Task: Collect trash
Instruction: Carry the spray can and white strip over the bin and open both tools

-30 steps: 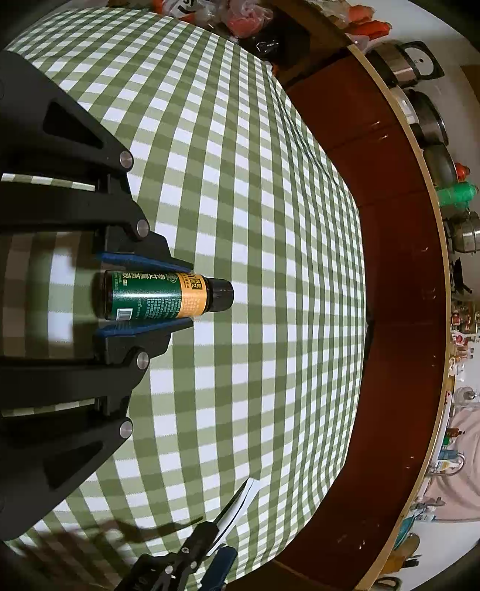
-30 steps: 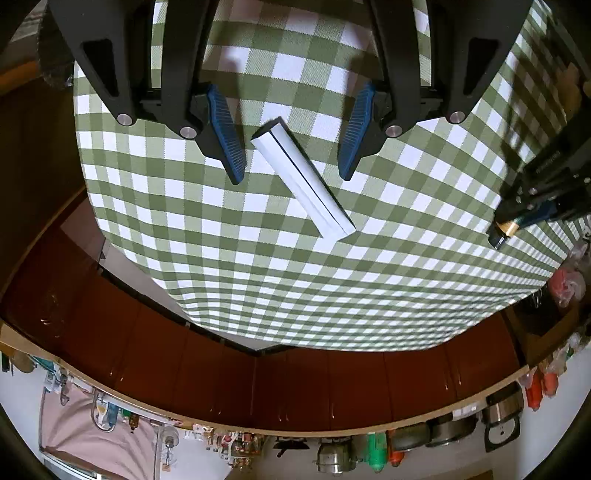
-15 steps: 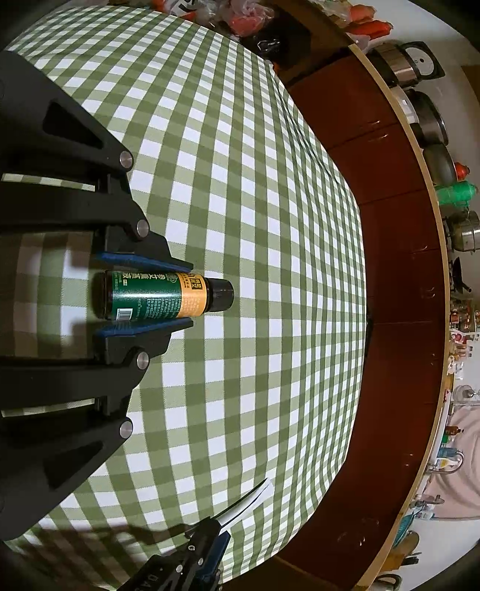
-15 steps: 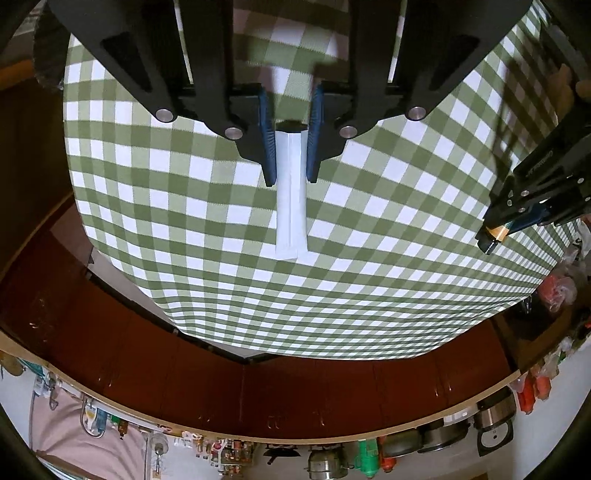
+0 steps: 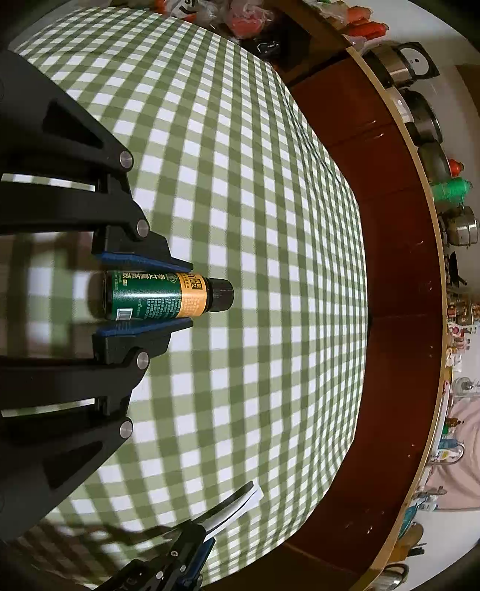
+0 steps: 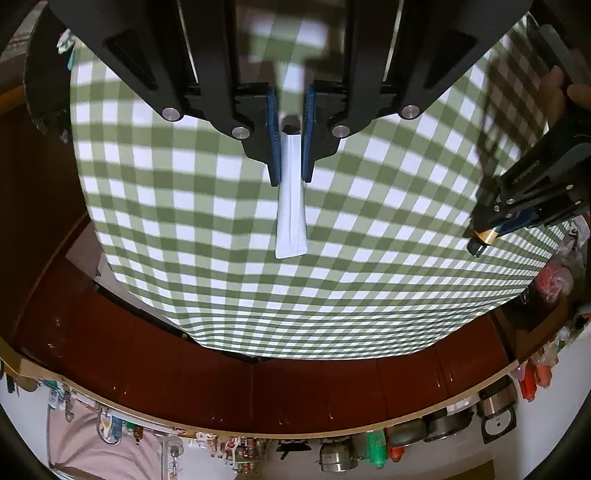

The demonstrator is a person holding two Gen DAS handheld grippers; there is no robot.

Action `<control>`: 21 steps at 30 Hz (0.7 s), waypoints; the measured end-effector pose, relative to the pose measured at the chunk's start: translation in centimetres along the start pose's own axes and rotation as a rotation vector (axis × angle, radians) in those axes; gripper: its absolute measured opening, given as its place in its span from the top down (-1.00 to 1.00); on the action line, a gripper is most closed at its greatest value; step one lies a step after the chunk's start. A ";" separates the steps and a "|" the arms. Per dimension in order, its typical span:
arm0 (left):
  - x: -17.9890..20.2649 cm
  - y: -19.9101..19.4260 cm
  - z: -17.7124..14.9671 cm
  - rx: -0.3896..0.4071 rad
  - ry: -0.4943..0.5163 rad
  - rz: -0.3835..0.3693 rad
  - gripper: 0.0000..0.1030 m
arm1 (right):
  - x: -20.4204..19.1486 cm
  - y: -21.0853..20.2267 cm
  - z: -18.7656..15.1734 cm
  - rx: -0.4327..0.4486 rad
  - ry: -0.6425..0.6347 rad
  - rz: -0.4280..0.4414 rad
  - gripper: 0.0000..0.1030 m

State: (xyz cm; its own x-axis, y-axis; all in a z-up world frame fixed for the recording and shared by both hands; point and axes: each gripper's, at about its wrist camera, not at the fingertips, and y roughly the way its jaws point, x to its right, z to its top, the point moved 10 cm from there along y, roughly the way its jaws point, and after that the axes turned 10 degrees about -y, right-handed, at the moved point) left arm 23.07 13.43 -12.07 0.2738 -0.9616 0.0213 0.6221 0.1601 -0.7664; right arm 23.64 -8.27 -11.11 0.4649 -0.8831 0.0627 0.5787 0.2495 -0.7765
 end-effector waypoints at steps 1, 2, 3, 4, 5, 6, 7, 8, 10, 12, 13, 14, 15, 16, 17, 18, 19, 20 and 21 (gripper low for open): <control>0.2 -0.2 -0.2 0.000 0.002 -0.002 0.55 | -0.1 -0.3 -0.2 0.003 0.000 -0.003 0.77; 0.4 -0.6 -0.5 0.001 0.004 -0.006 0.55 | -0.1 -0.7 -0.5 0.007 0.000 -0.008 0.77; 0.5 -0.8 -0.7 0.002 0.006 -0.007 0.55 | -0.1 -1.0 -0.7 0.010 0.001 -0.009 0.78; 0.8 -1.2 -1.0 0.004 0.009 -0.011 0.55 | -0.2 -1.5 -1.0 0.016 0.002 -0.011 0.78; 0.9 -1.4 -1.1 0.005 0.010 -0.013 0.55 | -0.2 -1.9 -1.3 0.020 0.004 -0.012 0.78; 1.1 -1.7 -1.3 0.006 0.011 -0.017 0.55 | -0.1 -2.3 -1.5 0.023 0.007 -0.012 0.78; 1.4 -2.1 -1.6 0.008 0.015 -0.022 0.55 | -0.1 -2.7 -1.7 0.028 0.011 -0.012 0.78; 1.7 -2.4 -1.8 0.009 0.019 -0.026 0.55 | -0.1 -3.1 -1.9 0.033 0.013 -0.015 0.78; 2.5 -3.1 -2.2 0.013 0.027 -0.036 0.55 | 0.1 -3.9 -2.3 0.044 0.014 -0.026 0.78; 3.4 -3.8 -2.6 0.017 0.034 -0.050 0.55 | 0.4 -4.6 -2.6 0.053 0.018 -0.036 0.78; 4.0 -4.0 -2.8 0.019 0.039 -0.057 0.55 | 0.7 -5.1 -3.0 0.057 0.022 -0.042 0.78; 4.5 -4.3 -3.0 0.020 0.044 -0.065 0.55 | 1.0 -5.5 -3.3 0.062 0.029 -0.047 0.78; 5.1 -4.6 -3.2 0.022 0.050 -0.073 0.55 | 1.3 -5.9 -3.5 0.066 0.034 -0.051 0.78; 5.6 -4.9 -3.3 0.024 0.054 -0.079 0.55 | 1.7 -6.2 -3.8 0.070 0.040 -0.057 0.78; 6.3 -5.2 -3.5 0.027 0.061 -0.088 0.55 | 2.3 -6.8 -4.1 0.075 0.048 -0.069 0.78; 6.8 -5.5 -3.6 0.029 0.066 -0.094 0.55 | 2.7 -7.0 -4.1 0.079 0.054 -0.077 0.78; 7.6 -5.8 -3.7 0.032 0.074 -0.103 0.55 | 3.2 -7.4 -4.4 0.083 0.061 -0.086 0.78; 8.5 -6.2 -3.8 0.036 0.085 -0.113 0.55 | 3.9 -7.9 -4.7 0.089 0.072 -0.098 0.78; 9.3 -6.5 -4.0 0.040 0.094 -0.121 0.55 | 4.4 -8.3 -5.1 0.093 0.079 -0.108 0.78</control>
State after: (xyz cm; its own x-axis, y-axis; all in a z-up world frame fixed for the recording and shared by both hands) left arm 18.63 2.51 -9.44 0.1258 -0.9908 0.0504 0.6757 0.0484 -0.7356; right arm 17.48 -16.28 -7.59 0.3450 -0.9342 0.0906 0.6835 0.1839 -0.7064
